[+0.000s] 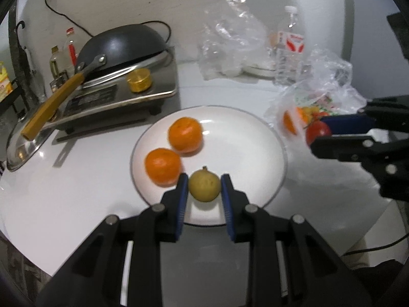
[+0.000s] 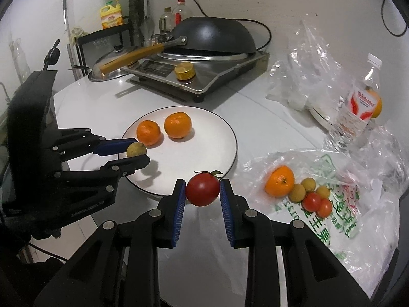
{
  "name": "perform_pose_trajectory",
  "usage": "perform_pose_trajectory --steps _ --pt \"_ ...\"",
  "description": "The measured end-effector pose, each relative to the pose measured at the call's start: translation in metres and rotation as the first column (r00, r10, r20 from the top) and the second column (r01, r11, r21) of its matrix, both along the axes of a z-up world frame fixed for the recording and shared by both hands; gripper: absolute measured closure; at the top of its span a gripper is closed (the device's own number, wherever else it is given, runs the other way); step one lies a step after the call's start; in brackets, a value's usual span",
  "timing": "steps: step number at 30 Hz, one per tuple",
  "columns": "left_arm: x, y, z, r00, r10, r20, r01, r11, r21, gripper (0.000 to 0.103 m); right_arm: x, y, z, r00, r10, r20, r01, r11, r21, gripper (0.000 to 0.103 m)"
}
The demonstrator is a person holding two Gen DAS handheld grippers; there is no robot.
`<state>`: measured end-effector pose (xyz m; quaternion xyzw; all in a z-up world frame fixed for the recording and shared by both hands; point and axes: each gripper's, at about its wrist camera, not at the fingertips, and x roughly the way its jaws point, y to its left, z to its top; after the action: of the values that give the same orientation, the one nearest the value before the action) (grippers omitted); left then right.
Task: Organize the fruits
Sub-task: 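Lower the cherry tomato onto the plate with the right gripper while the left gripper releases the yellow fruit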
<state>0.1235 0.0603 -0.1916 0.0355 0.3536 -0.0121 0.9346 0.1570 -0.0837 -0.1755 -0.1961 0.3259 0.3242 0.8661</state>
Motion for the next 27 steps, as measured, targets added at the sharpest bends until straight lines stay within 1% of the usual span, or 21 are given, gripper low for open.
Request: perform_pose_trajectory --steps 12,20,27 --pt "0.009 0.013 -0.012 0.999 0.019 -0.032 -0.019 1.000 -0.005 0.076 0.008 0.022 -0.008 1.000 0.023 -0.022 -0.023 1.000 -0.021 0.074" --pt "0.014 0.021 -0.014 0.999 0.019 -0.044 -0.021 0.999 -0.042 0.075 0.013 0.031 -0.015 0.999 0.025 -0.038 -0.027 0.999 -0.032 0.074" --pt "0.010 0.026 -0.009 0.999 0.018 -0.034 -0.021 0.997 -0.078 0.074 0.018 0.044 -0.021 0.998 0.042 -0.053 -0.045 0.998 -0.042 0.074"
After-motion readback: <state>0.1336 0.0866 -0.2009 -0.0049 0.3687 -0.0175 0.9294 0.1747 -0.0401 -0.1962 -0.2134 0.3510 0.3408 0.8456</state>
